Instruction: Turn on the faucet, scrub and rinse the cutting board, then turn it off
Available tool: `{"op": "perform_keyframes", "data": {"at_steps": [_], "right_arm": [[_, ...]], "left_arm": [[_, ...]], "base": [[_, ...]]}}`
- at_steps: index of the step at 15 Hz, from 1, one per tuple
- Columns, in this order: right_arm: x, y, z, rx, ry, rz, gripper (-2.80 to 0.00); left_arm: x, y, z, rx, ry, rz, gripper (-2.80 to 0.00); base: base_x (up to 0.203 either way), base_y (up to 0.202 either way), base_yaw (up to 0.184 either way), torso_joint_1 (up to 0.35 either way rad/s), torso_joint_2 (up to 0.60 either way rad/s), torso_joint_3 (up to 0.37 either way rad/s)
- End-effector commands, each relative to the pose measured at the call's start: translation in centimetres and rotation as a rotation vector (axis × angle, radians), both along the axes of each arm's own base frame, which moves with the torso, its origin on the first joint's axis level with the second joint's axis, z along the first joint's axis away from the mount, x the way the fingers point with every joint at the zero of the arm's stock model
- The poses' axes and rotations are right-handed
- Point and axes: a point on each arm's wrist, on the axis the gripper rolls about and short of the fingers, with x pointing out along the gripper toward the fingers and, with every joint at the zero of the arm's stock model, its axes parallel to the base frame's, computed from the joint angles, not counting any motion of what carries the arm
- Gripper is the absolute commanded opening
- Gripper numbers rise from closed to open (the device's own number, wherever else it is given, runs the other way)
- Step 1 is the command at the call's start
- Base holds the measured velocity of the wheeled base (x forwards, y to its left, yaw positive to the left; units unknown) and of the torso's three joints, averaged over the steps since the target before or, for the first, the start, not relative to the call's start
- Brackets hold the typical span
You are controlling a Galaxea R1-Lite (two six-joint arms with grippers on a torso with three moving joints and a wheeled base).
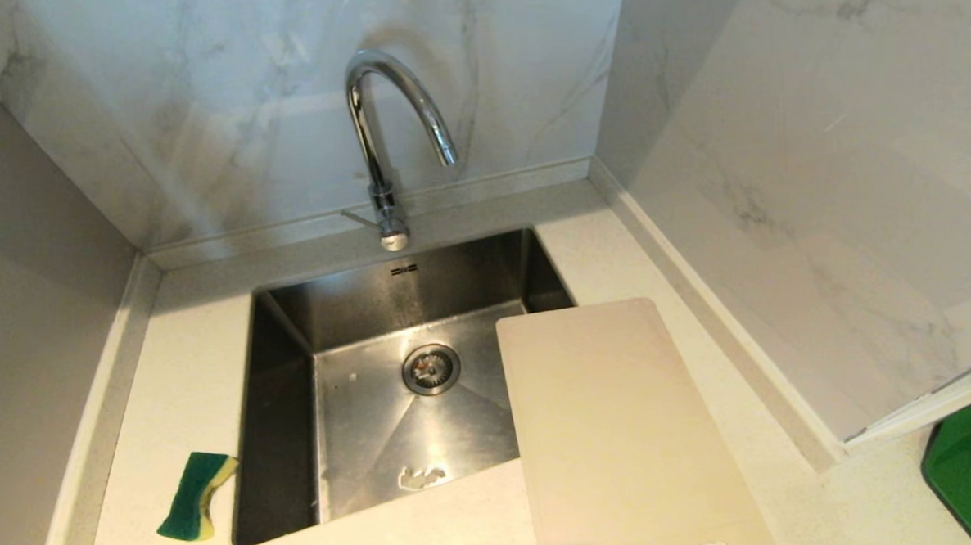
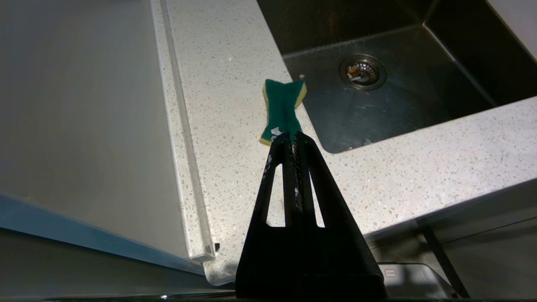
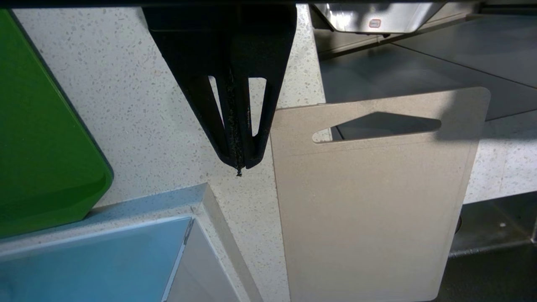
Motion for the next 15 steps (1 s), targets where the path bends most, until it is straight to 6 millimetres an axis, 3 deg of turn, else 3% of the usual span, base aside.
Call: {"op": "perform_keyframes", "data": {"at_steps": [1,15], "right_arm": [[0.00,0.00,0.02,0.008,-0.002,-0.001,-2.80],[0.00,0.00,0.02,0.010,-0.002,-0.001,-2.80]], "left_arm": [[0.02,0.00,-0.05,-0.001,0.003,-0.001,-2.80],[0.02,0.00,-0.05,-0.001,0.003,0.000,-2.80]], "base": [[0.000,0.000,0.000,0.000,0.00,0.000],[0.000,0.000,0.000,0.000,0.00,0.000]]}}
